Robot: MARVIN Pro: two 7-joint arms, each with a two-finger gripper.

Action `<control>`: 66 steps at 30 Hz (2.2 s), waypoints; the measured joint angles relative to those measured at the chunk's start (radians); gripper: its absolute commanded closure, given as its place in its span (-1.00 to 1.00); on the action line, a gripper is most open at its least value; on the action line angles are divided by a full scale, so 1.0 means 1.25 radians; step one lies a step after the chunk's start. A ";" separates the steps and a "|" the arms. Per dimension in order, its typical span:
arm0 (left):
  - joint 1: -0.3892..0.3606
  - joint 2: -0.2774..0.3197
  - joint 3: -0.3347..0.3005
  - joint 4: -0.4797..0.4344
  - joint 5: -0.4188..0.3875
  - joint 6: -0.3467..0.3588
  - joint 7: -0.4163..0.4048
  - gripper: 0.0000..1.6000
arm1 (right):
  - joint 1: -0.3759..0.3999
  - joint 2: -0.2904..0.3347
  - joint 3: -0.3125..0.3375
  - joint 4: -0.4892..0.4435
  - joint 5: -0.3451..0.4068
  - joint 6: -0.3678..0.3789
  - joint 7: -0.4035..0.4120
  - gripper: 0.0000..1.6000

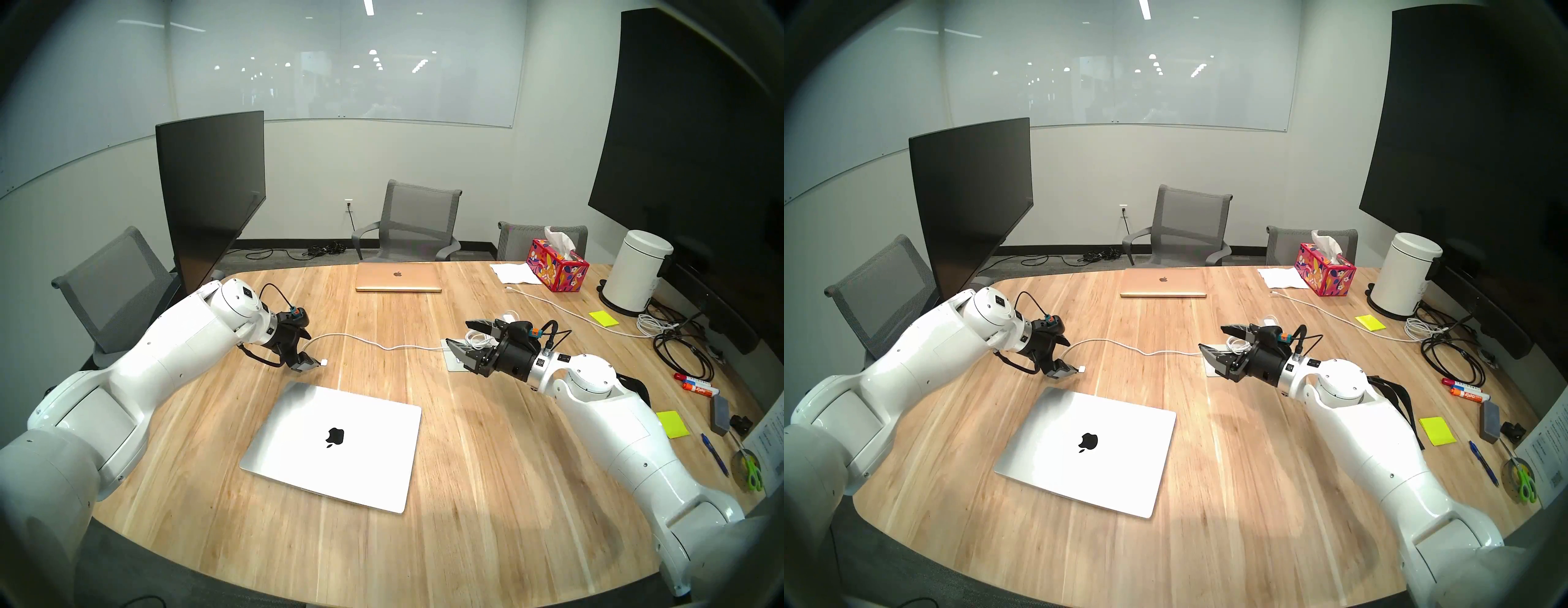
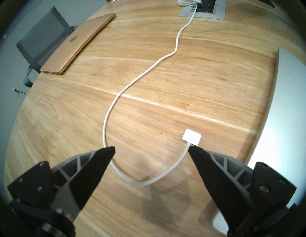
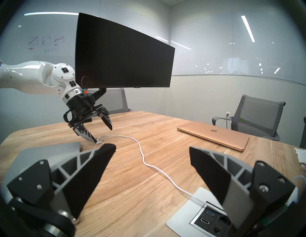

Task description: Unplug the charging cable from the port of the MacBook and lay it on the desk

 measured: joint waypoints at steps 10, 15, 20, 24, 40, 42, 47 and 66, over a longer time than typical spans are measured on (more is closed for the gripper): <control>0.021 -0.012 -0.011 -0.022 -0.003 0.028 0.049 -1.00 | 0.000 0.000 0.000 0.000 0.000 0.000 0.000 -1.00; 0.021 -0.013 -0.020 -0.029 -0.016 0.035 0.046 -1.00 | 0.000 0.000 0.000 0.000 0.000 0.000 0.000 -1.00; 0.021 -0.011 -0.032 -0.038 -0.033 0.042 0.031 -1.00 | 0.000 0.000 0.000 0.000 0.000 0.000 0.000 -1.00; 0.020 -0.007 -0.042 -0.043 -0.044 0.048 0.021 -1.00 | 0.000 0.000 0.000 0.000 0.000 0.000 0.000 -1.00; 0.020 -0.010 -0.054 -0.039 -0.058 0.053 0.024 -1.00 | 0.000 0.000 0.000 0.000 0.000 0.000 0.000 -1.00; 0.020 -0.014 -0.060 -0.032 -0.067 0.053 0.023 -1.00 | 0.000 0.000 0.000 0.000 0.000 0.000 0.000 -1.00; 0.020 -0.023 -0.063 -0.011 -0.074 0.056 0.022 -1.00 | 0.000 0.000 0.000 0.000 0.000 0.000 0.000 -1.00; -0.006 -0.063 -0.009 0.060 -0.018 0.027 0.060 -1.00 | 0.000 0.000 0.000 0.000 0.000 0.000 0.000 -1.00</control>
